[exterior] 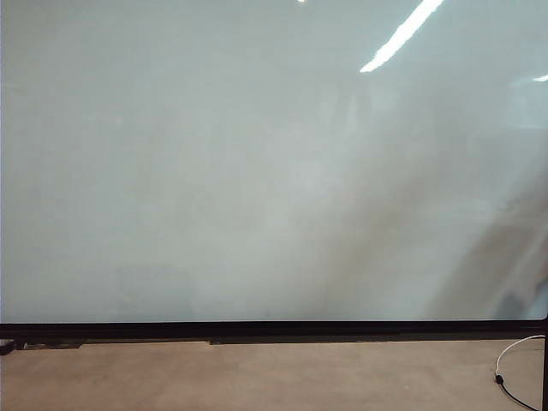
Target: Pick up the pen on the shelf to the right of the whiteboard and draw a check mark.
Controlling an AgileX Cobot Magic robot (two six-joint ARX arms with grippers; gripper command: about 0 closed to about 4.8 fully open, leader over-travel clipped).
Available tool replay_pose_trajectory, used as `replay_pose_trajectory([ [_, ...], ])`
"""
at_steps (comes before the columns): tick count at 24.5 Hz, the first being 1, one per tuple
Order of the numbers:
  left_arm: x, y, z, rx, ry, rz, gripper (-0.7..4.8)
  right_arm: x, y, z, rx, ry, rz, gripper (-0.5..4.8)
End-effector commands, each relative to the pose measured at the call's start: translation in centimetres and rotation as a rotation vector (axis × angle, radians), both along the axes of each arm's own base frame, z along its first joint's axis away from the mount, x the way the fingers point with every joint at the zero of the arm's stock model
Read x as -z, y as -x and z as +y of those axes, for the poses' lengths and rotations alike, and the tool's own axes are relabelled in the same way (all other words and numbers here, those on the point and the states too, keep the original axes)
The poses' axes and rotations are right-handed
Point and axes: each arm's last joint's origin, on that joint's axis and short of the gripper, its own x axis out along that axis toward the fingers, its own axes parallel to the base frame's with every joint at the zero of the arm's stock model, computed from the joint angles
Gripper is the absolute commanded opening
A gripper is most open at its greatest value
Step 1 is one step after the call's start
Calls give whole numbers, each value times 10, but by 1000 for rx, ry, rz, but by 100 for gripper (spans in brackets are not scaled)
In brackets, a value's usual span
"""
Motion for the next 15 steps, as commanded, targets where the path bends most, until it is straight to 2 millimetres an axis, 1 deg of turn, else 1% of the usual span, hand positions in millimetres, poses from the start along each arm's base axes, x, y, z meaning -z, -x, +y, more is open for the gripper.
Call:
replay_pose_trajectory([
  [1,-2,0,0,1,-5,-16,-5,-2,-4,-2,-9,11,-27,257],
  [15,-2,0,0,0,-5,-15,-4,-1,-24,-9,-46,4,-44,257],
])
